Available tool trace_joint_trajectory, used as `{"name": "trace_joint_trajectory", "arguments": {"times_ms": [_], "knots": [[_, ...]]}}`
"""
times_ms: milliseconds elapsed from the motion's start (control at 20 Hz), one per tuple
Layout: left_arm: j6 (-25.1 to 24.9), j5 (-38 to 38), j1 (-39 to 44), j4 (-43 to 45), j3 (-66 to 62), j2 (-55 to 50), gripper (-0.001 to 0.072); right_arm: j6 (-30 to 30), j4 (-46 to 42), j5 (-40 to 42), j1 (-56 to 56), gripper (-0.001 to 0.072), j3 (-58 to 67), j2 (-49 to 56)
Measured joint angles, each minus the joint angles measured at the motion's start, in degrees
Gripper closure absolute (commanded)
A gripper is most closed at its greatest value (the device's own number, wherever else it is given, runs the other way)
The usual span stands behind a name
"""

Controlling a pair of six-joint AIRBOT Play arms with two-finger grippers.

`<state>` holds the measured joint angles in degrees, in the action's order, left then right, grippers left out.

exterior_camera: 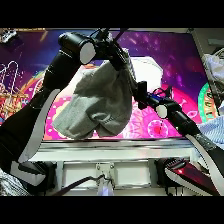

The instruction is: Fold the clothes and pants, and hang the long-sleeved shirts on hangers.

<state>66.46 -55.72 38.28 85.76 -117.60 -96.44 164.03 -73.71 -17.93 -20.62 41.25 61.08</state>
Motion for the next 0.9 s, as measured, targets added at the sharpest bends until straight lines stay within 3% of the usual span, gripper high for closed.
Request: {"name": "trace_joint_trajectory", "arguments": {"times_ms": [100, 200, 450, 550, 700, 900], "knots": [[2.45, 0.0, -0.83, 0.59, 0.0, 0.15, 0.0686, -11.08, 0.33, 0.72, -0.7, 0.067, 3.15, -0.15], [5.4, -0.07, -1.64, 3.37, 0.0, 0.98, 0.0686, -27.3, 2.49, -0.59, -1.29, 0.0672, 9.25, -0.42], [16.83, -0.96, -2.64, 17.68, 0.0, 7.3, 0.0686, -69.02, 14.12, -12.33, -0.28, 0.0674, 31.19, -0.52], [20.15, -1.38, -2.91, 22.21, 0.0, 11.26, 0.0686, -81.48, 17.81, -16.17, 1.2, 0.0674, 40.37, -0.55], [23.91, -1.7, -3.08, 25.97, -0.02, 18.45, 0.0686, -95.08, 20.96, -21.42, 3.34, 0.0674, 51.74, -0.57], [27.08, -1.88, -1.11, 27.71, -0.04, 26.73, 0.0685, -105.0, 23.69, -26.32, 4.81, 0.0674, 60.0, -0.5]]}}
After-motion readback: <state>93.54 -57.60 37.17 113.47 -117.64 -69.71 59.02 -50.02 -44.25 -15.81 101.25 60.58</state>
